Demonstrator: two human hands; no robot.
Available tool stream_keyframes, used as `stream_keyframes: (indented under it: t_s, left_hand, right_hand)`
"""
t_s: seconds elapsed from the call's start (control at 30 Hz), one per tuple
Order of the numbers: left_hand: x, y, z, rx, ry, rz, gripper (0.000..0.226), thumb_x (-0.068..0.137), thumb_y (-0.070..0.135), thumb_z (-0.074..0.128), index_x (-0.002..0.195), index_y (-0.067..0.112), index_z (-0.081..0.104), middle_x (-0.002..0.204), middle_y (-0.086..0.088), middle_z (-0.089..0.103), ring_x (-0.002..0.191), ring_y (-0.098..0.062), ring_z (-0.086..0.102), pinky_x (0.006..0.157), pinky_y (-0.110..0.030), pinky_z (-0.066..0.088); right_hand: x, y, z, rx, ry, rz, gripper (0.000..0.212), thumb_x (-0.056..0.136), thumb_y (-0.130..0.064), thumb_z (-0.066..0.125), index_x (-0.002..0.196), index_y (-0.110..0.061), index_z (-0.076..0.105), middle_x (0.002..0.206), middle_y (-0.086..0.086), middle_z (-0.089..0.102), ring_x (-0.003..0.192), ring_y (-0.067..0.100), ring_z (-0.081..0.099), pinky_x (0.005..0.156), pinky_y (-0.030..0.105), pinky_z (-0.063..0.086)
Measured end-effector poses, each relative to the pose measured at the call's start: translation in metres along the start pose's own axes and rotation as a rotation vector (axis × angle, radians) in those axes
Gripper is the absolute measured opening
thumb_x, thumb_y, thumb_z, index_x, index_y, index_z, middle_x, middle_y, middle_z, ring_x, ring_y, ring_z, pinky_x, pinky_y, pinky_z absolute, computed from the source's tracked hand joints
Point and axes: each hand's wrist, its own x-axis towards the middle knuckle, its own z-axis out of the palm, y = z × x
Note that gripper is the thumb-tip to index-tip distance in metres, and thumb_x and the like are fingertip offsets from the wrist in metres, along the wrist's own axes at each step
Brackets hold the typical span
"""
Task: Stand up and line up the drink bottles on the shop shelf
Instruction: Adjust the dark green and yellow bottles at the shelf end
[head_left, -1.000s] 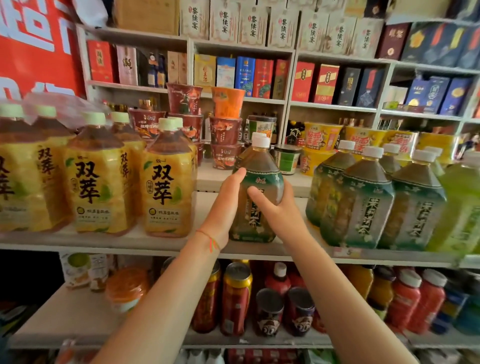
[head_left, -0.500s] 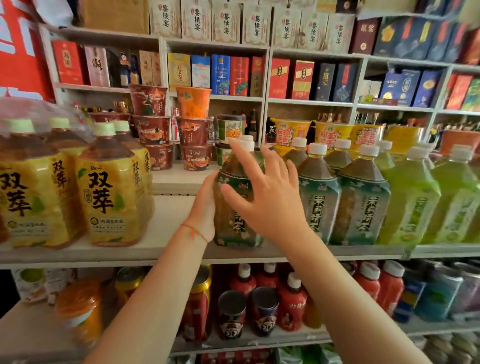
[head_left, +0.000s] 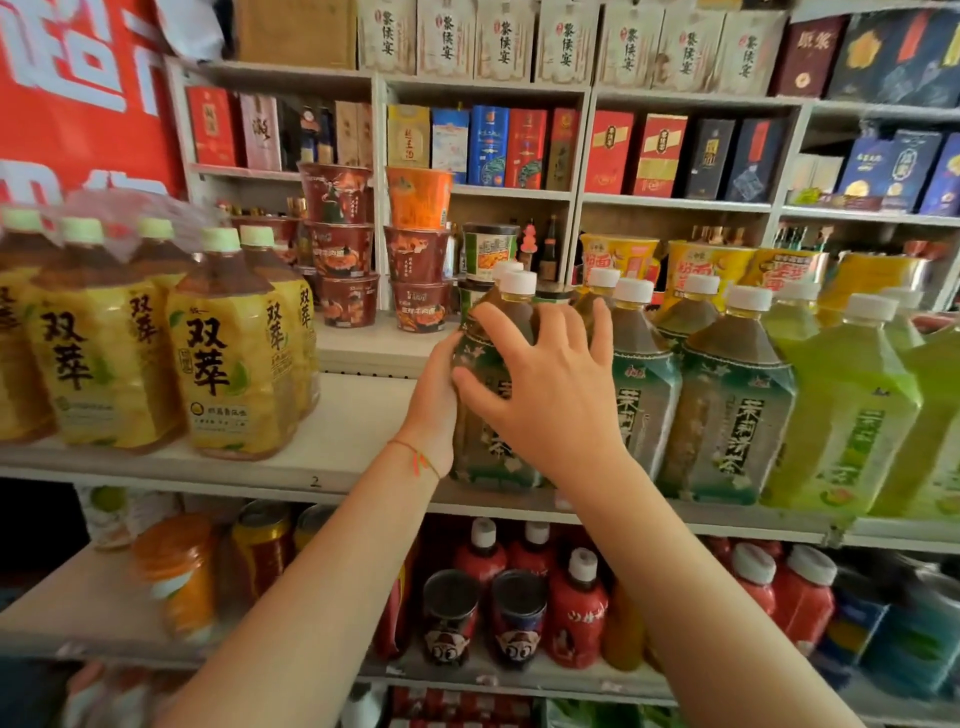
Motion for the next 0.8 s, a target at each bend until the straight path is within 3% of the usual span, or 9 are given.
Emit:
stream_keyframes:
  t_s: [0.1, 0.23, 0.3, 0.37, 0.5, 0.6, 0.67, 0.73, 0.8]
  left_hand:
    - [-0.005, 0.0, -0.005, 0.188, 0.115, 0.051, 0.031, 0.104, 0.03, 0.043, 0.097, 0.024, 0.072, 0.085, 0.007, 0.075, 0.088, -0.011, 0.069, 0.083, -0.033, 0.055]
    - [-0.01, 0.002, -0.036, 0.484, 0.482, 0.579, 0.021, 0.095, 0.014, 0.049, 0.102, 0.019, 0.068, 0.107, 0.01, 0.061, 0.102, 0.008, 0.054, 0.092, -0.015, 0.041]
    - [-0.013, 0.012, -0.059, 0.634, 0.627, 0.882, 0.019, 0.088, 0.009, 0.05, 0.099, 0.013, 0.066, 0.113, 0.003, 0.056, 0.112, -0.005, 0.052, 0.101, -0.023, 0.039]
    - [-0.009, 0.019, -0.087, 0.727, 0.758, 0.999, 0.027, 0.085, 0.01, 0.054, 0.111, 0.007, 0.062, 0.127, -0.011, 0.053, 0.125, -0.027, 0.048, 0.109, -0.041, 0.036]
    - [-0.001, 0.037, -0.149, 0.649, 0.794, 0.817, 0.054, 0.093, 0.017, 0.051, 0.144, 0.004, 0.041, 0.15, -0.014, 0.042, 0.142, -0.028, 0.035, 0.119, -0.045, 0.027]
    - [-0.004, 0.053, -0.177, 0.476, 0.665, 0.543, 0.053, 0.102, 0.026, 0.043, 0.153, 0.021, 0.033, 0.149, 0.006, 0.042, 0.136, -0.011, 0.038, 0.112, -0.028, 0.029]
    - [-0.003, 0.063, -0.194, 0.413, 0.549, 0.365, 0.048, 0.106, 0.034, 0.036, 0.154, 0.028, 0.034, 0.145, 0.016, 0.041, 0.133, -0.005, 0.036, 0.106, -0.022, 0.023]
    - [-0.001, 0.071, -0.206, 0.322, 0.424, 0.237, 0.044, 0.107, 0.044, 0.031, 0.147, 0.032, 0.044, 0.147, 0.013, 0.046, 0.136, -0.008, 0.041, 0.113, -0.025, 0.022]
    - [0.004, 0.079, -0.219, 0.184, 0.35, 0.132, 0.032, 0.104, 0.052, 0.033, 0.118, 0.042, 0.06, 0.124, 0.013, 0.061, 0.115, -0.007, 0.056, 0.111, -0.038, 0.037]
  right_hand:
    - [-0.004, -0.003, 0.004, 0.123, 0.114, 0.006, 0.05, 0.094, -0.053, 0.048, 0.138, -0.029, 0.054, 0.139, 0.02, 0.05, 0.139, 0.041, 0.037, 0.121, 0.058, 0.014]
    - [-0.007, -0.023, 0.007, 0.349, 0.453, -0.039, 0.038, 0.089, -0.019, 0.062, 0.124, -0.006, 0.065, 0.135, 0.026, 0.051, 0.137, 0.044, 0.039, 0.116, 0.058, 0.027]
    - [-0.004, -0.041, 0.012, 0.426, 0.499, -0.089, 0.036, 0.086, -0.012, 0.062, 0.12, 0.0, 0.065, 0.131, 0.026, 0.054, 0.131, 0.043, 0.045, 0.112, 0.057, 0.032]
    - [0.0, -0.064, 0.019, 0.499, 0.454, -0.121, 0.038, 0.086, -0.011, 0.06, 0.123, 0.002, 0.061, 0.129, 0.022, 0.056, 0.128, 0.039, 0.049, 0.11, 0.054, 0.035]
    - [0.006, -0.118, 0.04, 0.747, 0.11, -0.013, 0.051, 0.093, -0.021, 0.059, 0.14, -0.007, 0.045, 0.136, 0.007, 0.05, 0.129, 0.019, 0.044, 0.111, 0.031, 0.037]
    - [0.02, -0.152, 0.055, 0.951, -0.247, 0.182, 0.07, 0.095, -0.037, 0.063, 0.153, -0.02, 0.026, 0.153, -0.002, 0.038, 0.14, 0.008, 0.034, 0.11, 0.022, 0.031]
    - [0.032, -0.176, 0.068, 1.096, -0.381, 0.294, 0.078, 0.093, -0.042, 0.066, 0.154, -0.026, 0.02, 0.151, -0.005, 0.04, 0.139, 0.002, 0.037, 0.104, 0.02, 0.033]
    - [0.042, -0.193, 0.082, 1.203, -0.393, 0.367, 0.077, 0.091, -0.04, 0.07, 0.151, -0.026, 0.023, 0.134, -0.015, 0.053, 0.117, -0.012, 0.053, 0.098, 0.015, 0.044]
    - [0.05, -0.208, 0.098, 1.223, -0.345, 0.432, 0.077, 0.088, -0.042, 0.073, 0.149, -0.026, 0.028, 0.123, -0.015, 0.06, 0.106, -0.006, 0.061, 0.095, 0.028, 0.055]
